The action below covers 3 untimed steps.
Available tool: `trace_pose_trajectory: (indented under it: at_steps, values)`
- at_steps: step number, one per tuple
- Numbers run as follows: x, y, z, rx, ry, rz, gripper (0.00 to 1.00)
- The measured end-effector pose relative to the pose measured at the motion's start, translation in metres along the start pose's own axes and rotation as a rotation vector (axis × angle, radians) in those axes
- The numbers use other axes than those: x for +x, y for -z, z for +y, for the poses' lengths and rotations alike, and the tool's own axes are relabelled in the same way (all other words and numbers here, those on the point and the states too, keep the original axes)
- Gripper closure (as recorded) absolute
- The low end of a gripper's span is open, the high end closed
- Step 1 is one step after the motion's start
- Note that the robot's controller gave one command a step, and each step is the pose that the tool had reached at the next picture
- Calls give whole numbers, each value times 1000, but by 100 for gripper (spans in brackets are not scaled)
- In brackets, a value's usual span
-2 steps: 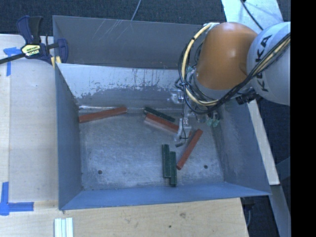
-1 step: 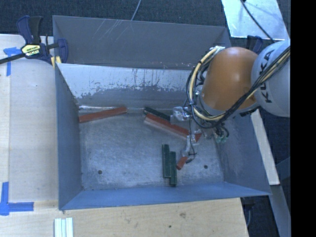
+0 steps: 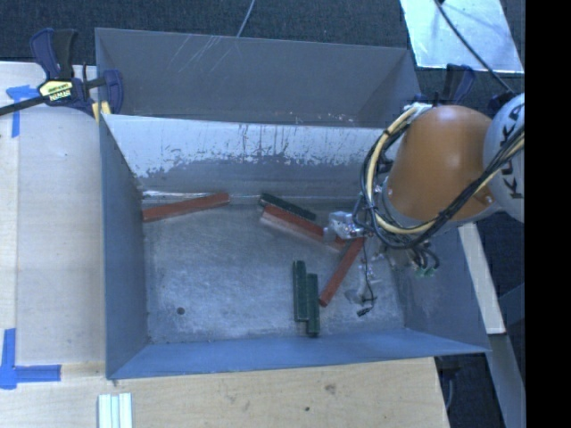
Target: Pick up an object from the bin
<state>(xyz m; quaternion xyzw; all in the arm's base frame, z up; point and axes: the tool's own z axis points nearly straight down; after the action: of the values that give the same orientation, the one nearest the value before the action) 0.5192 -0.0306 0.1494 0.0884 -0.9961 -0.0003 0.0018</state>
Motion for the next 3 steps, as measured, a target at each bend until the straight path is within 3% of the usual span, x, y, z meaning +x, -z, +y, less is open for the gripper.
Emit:
trace_pose_trajectory:
  at_steps: [1,2,3]
  values:
    - [-1,6,12,2,287,-6,0]
    - [-24,-77,8,3,495,-7,0]
    - [-17,-79,17,3,772,-6,100]
